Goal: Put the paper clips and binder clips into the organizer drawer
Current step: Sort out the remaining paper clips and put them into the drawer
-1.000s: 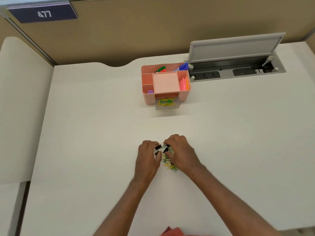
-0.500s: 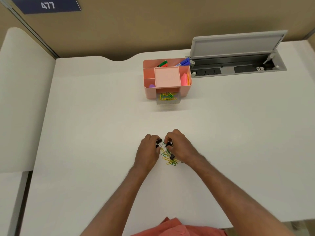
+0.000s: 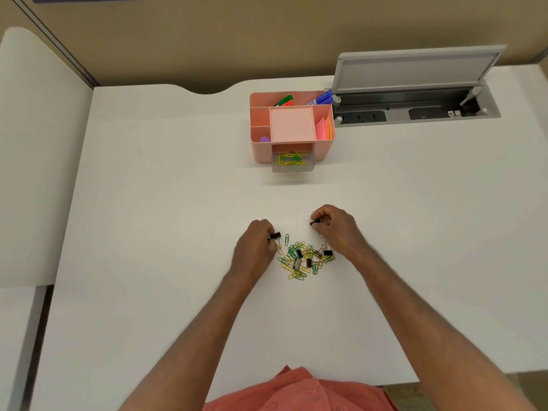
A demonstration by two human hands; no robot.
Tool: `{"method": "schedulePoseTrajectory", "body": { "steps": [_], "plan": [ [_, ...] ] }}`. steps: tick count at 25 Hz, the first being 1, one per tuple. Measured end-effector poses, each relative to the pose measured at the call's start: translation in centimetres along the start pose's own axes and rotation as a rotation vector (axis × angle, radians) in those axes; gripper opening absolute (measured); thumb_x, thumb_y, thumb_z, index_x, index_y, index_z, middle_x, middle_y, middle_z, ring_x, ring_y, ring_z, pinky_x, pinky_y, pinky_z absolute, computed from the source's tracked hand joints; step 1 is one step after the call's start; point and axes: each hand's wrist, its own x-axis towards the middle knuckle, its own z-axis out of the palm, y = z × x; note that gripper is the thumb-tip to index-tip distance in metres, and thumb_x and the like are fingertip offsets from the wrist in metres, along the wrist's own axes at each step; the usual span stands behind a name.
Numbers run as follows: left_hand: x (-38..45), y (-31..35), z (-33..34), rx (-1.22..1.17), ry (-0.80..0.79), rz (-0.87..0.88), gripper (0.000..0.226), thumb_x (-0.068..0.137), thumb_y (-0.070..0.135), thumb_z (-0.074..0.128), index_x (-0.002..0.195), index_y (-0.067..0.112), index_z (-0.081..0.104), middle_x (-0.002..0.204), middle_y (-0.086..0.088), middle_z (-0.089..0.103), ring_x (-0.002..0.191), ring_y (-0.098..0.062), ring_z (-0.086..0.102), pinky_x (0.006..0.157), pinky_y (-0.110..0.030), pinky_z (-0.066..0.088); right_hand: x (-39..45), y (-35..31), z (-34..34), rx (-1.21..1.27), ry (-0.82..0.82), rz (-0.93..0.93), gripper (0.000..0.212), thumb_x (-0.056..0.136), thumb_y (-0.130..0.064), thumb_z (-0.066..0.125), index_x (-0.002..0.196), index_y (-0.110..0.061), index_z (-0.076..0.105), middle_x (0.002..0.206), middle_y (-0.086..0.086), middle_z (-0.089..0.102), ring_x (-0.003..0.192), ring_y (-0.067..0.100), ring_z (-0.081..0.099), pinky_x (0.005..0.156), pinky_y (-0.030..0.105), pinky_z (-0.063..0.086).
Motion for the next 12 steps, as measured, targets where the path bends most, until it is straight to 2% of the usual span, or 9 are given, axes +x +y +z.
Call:
{"method": "schedulePoseTrajectory", "body": {
  "steps": [3, 6, 8, 12],
  "plan": [
    [1.0, -0.1, -0.4, -0.087, 0.017, -0.064, 0.013, 0.089, 0.011, 0.06, 0.102, 0.015, 0.06, 0.1, 0.002, 0.057, 0.084, -0.018, 0.056, 0.068, -0.028, 0.04, 0.2, 0.3, -0.1, -0.046, 0.018, -0.025, 0.022, 0.09, -0.007, 0.068, 0.091, -0.029, 0.068, 0.104, -0.004, 0.07, 0.087, 0.018, 0.067, 0.077, 0.029, 0.057],
    [2.0, 0.3, -0.7, -0.093, 0.025, -0.057, 0.013, 0.09, 0.01, 0.059, 0.103, 0.013, 0.06, 0.1, 0.001, 0.056, 0.084, -0.018, 0.053, 0.069, -0.027, 0.037, -0.1, 0.6, 0.1, -0.109, 0.047, -0.066, 0.022, 0.092, -0.005, 0.064, 0.1, -0.025, 0.07, 0.112, -0.004, 0.062, 0.087, 0.01, 0.063, 0.074, 0.016, 0.048],
    [2.7, 0.7, -0.8, -0.081, 0.03, -0.045, 0.014, 0.09, 0.01, 0.058, 0.104, 0.012, 0.06, 0.102, -0.001, 0.055, 0.085, -0.019, 0.054, 0.069, -0.029, 0.038, -0.7, 0.7, 0.0, -0.11, 0.082, -0.082, 0.026, 0.093, -0.003, 0.06, 0.104, -0.025, 0.069, 0.115, -0.004, 0.055, 0.089, 0.005, 0.061, 0.073, 0.01, 0.044],
    [3.7, 1.1, -0.5, -0.009, 0.035, -0.013, 0.014, 0.093, 0.013, 0.059, 0.107, 0.011, 0.06, 0.109, -0.004, 0.055, 0.086, -0.023, 0.059, 0.071, -0.034, 0.046, -2.6, 1.3, -0.6, -0.091, 0.187, -0.119, 0.028, 0.093, -0.001, 0.056, 0.104, -0.026, 0.063, 0.113, -0.003, 0.053, 0.09, 0.003, 0.059, 0.073, 0.011, 0.045]
  ]
}}
